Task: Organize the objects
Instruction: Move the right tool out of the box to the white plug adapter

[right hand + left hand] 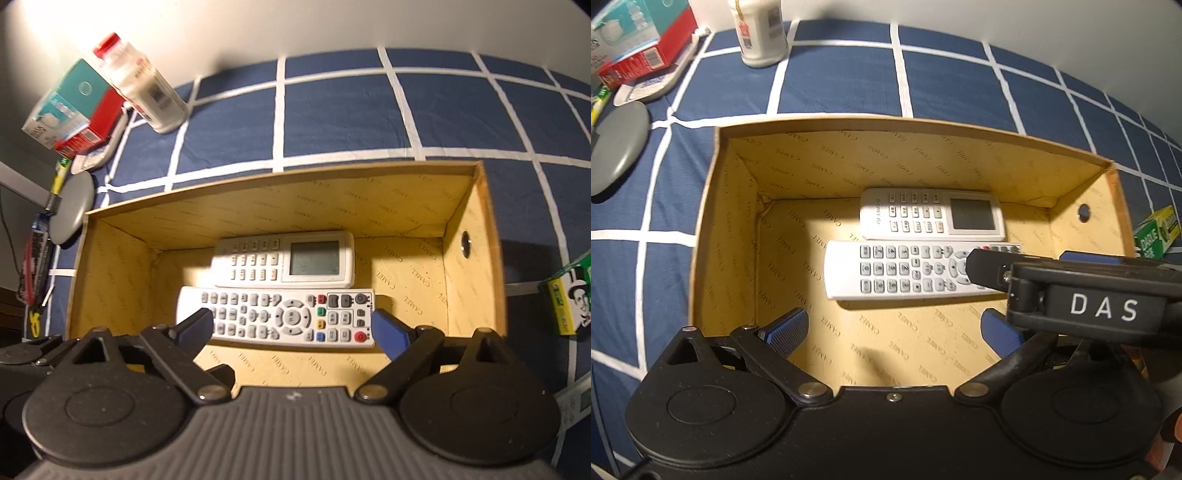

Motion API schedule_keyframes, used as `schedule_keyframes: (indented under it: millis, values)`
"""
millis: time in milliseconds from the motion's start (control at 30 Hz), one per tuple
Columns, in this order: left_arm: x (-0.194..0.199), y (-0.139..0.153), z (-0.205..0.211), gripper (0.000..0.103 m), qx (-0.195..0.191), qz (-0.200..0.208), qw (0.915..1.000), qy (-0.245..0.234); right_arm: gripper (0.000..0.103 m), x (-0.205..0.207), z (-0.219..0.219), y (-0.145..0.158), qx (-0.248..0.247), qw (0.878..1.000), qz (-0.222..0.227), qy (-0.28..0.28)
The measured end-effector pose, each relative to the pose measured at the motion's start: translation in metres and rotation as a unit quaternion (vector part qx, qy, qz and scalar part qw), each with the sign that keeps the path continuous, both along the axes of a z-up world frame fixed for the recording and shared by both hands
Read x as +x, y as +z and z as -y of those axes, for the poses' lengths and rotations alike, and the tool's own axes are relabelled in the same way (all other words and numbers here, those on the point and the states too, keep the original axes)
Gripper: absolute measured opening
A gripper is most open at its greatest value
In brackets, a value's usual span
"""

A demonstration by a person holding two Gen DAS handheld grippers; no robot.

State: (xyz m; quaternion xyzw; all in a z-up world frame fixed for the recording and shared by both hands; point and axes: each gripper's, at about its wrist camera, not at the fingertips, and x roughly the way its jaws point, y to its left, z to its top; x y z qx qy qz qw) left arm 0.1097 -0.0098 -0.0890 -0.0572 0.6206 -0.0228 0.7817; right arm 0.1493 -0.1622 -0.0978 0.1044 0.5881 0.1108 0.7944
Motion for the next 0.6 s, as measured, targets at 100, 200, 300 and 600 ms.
schedule_keyframes:
  millis: [100,200,300,600]
  values:
    - [-0.009,0.013,0.005,0.1,0.008,0.009,0.9999,-0.001,0.092,-0.011,0.005,0.014,0.003,1.0,0.011,-0.002]
    - [-0.019,0.026,0.012,0.1,0.01,0.02,0.9997,-0.003,0.093,-0.022,0.014,0.027,0.005,1.0,0.02,-0.009]
    - [-0.027,0.037,0.021,0.1,0.01,0.031,0.9994,-0.012,0.093,-0.033,0.026,0.039,0.008,0.999,0.03,-0.02]
    - [-0.049,0.057,0.055,0.101,0.016,0.054,0.9972,-0.05,0.095,-0.069,0.067,0.068,0.001,0.996,0.057,-0.069]
